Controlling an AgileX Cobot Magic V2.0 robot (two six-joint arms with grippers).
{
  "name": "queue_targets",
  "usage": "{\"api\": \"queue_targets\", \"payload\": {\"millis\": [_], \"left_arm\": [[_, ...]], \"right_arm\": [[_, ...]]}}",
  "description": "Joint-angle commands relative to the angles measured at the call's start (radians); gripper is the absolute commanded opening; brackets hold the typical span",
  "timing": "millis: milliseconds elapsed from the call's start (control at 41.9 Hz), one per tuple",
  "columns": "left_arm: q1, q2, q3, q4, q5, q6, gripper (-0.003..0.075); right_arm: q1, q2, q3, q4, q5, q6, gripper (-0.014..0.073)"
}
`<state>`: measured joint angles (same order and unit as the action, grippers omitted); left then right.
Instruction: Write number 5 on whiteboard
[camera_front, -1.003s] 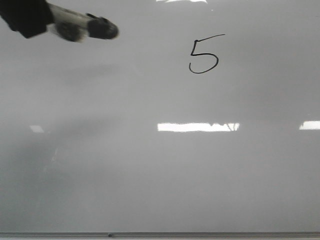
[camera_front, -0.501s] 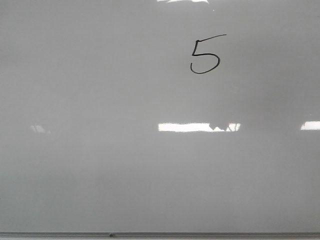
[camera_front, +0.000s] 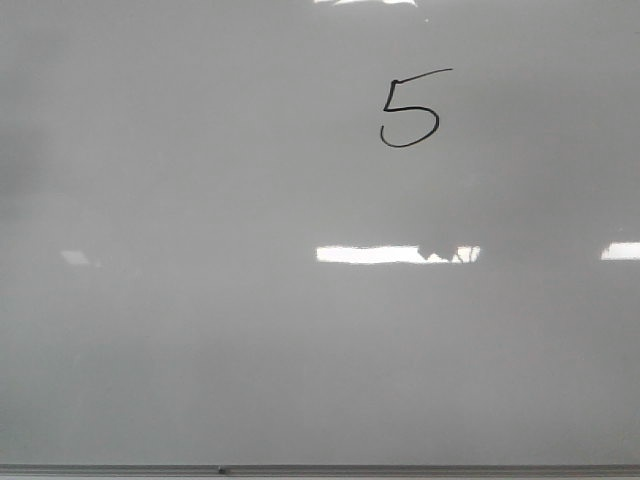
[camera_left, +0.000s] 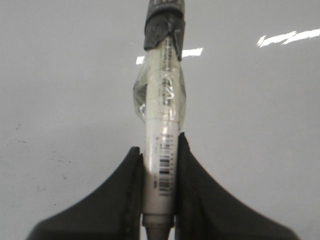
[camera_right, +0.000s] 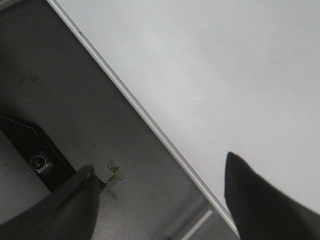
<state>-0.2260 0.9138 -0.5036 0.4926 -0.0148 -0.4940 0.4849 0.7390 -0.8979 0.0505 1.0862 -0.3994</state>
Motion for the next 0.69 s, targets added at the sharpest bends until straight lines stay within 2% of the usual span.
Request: {"api": "queue_targets", "payload": {"millis": [0, 334, 669], "left_arm": [[0.035, 0.054, -0.028, -0.005, -0.152, -0.014, 0.0009], [0.19, 0.242, -0.028, -0.094, -0.442, -0.014, 0.0009], [0.199, 0.476, -0.028, -0.125, -0.725, -0.014, 0.001]], "right_arm": [[-0.005, -0.005, -0.024, -0.006, -0.061, 0.0, 0.0547], [-0.005, -0.005, -0.024, -0.006, -0.078, 0.0, 0.0547], [-0.005, -0.005, -0.024, -0.006, -0.08, 0.0, 0.0547]]}}
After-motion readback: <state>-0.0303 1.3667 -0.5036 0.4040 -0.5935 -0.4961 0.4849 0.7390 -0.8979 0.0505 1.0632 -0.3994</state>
